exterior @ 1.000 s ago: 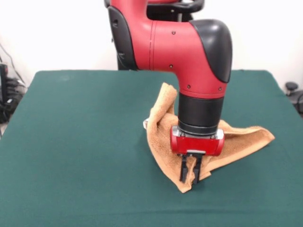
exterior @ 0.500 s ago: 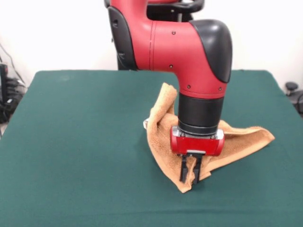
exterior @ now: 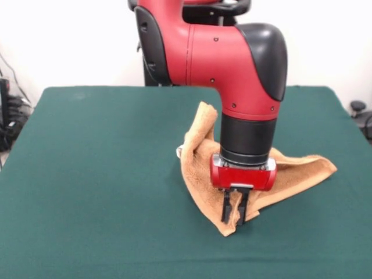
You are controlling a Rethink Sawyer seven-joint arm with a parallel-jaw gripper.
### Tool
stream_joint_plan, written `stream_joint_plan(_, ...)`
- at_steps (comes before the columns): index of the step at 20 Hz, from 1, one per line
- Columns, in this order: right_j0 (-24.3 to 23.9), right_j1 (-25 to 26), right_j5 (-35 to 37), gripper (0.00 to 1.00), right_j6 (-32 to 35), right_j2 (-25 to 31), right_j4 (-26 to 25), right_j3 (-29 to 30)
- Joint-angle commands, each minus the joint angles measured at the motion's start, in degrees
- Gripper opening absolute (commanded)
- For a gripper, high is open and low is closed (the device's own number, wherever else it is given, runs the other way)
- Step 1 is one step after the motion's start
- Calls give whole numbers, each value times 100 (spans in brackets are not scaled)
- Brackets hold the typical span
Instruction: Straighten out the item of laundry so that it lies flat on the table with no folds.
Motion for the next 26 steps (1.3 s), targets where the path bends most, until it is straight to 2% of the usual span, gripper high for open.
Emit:
stream_joint_plan(1, 368, 125, 1339, 0, 911, 215, 309, 478)
stream_joint_plan(14, 585, -746, 2987, 0, 1132, 126, 639, 971)
stream_joint_plan(26, 811, -1338, 3814, 0, 1453, -39, 844, 1175)
